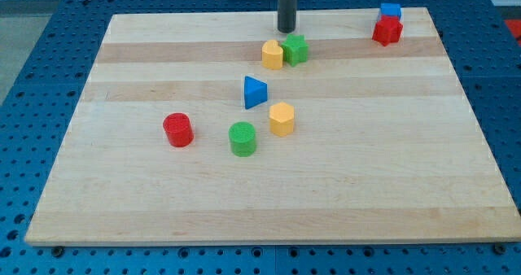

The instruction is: Slide the yellow heart towards the blue triangle

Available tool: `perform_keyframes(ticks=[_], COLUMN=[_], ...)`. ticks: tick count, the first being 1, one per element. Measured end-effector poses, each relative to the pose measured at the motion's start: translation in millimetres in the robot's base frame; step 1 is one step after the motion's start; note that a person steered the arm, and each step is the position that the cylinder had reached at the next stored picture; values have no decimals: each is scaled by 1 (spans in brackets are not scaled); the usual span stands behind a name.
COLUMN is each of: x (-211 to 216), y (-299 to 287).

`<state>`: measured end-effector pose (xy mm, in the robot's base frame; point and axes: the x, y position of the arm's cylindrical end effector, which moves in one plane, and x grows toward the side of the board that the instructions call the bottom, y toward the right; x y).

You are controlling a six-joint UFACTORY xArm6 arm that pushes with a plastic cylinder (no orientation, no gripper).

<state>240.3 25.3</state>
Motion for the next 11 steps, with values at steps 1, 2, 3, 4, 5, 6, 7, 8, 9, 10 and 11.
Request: perform_keyframes(ticks=[1,2,3,4,5,6,7,8,9,10,11], x=[36,57,57,56,2,-16,-16,12,16,19,67], y=[-36,-52,-53,-53,-53,-51,-49,-23,-23,-23,-39])
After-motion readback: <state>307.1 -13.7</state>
